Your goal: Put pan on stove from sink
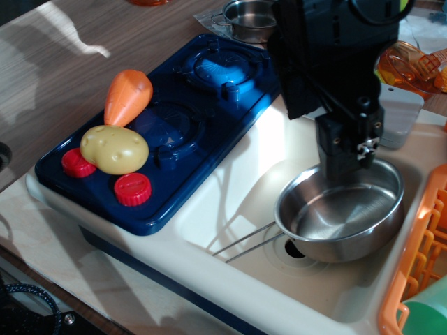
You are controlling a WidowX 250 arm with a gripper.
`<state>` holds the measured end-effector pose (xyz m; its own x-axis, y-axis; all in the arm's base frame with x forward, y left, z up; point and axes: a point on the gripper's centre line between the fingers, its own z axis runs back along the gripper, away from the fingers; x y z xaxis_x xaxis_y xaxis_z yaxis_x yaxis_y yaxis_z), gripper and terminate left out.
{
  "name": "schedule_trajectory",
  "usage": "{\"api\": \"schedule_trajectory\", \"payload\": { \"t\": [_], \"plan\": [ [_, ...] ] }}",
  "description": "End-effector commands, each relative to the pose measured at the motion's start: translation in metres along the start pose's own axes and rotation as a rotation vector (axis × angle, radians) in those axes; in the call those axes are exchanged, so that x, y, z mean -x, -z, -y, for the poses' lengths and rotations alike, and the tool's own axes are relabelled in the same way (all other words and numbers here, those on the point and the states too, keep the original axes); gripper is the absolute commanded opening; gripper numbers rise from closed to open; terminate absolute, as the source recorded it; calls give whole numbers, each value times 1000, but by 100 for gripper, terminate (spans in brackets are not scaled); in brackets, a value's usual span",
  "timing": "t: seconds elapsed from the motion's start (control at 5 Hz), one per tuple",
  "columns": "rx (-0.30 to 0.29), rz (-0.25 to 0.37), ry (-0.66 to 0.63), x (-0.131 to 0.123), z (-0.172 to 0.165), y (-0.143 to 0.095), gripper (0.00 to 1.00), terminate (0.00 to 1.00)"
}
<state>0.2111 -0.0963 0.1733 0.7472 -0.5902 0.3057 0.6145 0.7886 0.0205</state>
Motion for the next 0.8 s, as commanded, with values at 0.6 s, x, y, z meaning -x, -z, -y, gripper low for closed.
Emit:
{"api": "schedule_trajectory", "payload": {
  "t": [0.6],
  "plan": [
    [38, 147, 136, -5, 25, 42, 100, 0]
  ]
}}
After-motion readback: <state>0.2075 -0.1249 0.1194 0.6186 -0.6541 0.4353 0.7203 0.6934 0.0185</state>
